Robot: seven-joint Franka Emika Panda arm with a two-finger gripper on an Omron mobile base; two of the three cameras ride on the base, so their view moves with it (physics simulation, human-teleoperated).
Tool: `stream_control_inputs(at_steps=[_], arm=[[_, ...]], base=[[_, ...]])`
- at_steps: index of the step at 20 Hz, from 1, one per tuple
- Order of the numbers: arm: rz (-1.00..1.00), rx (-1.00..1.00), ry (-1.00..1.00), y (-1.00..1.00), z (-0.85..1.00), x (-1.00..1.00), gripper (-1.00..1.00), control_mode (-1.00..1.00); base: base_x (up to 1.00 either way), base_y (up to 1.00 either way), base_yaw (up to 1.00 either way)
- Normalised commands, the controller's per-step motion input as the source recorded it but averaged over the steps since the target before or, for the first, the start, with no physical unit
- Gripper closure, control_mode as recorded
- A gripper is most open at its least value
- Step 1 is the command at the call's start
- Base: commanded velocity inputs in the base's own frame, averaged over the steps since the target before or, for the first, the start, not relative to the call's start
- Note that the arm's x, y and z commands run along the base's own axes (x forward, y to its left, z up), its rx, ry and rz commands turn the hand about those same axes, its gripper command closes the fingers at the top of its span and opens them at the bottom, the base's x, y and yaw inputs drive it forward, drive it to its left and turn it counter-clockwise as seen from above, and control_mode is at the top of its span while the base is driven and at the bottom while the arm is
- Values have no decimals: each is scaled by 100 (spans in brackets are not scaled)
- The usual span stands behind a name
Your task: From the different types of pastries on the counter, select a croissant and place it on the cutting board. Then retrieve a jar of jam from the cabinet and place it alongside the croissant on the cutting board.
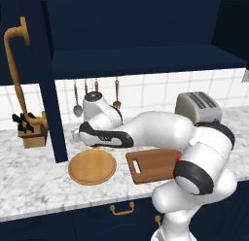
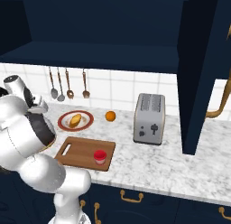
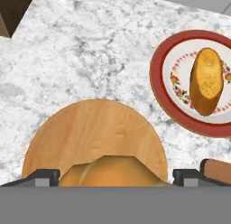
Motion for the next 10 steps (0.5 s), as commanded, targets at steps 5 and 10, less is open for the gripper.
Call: stream_control_inputs(at_steps=[5,10], arm=[[0,9,-15,-100,92,-12,100,-100],[0,20,-14,-100,64,-13,100,-100]], base=[[0,0,0],[0,0,0]])
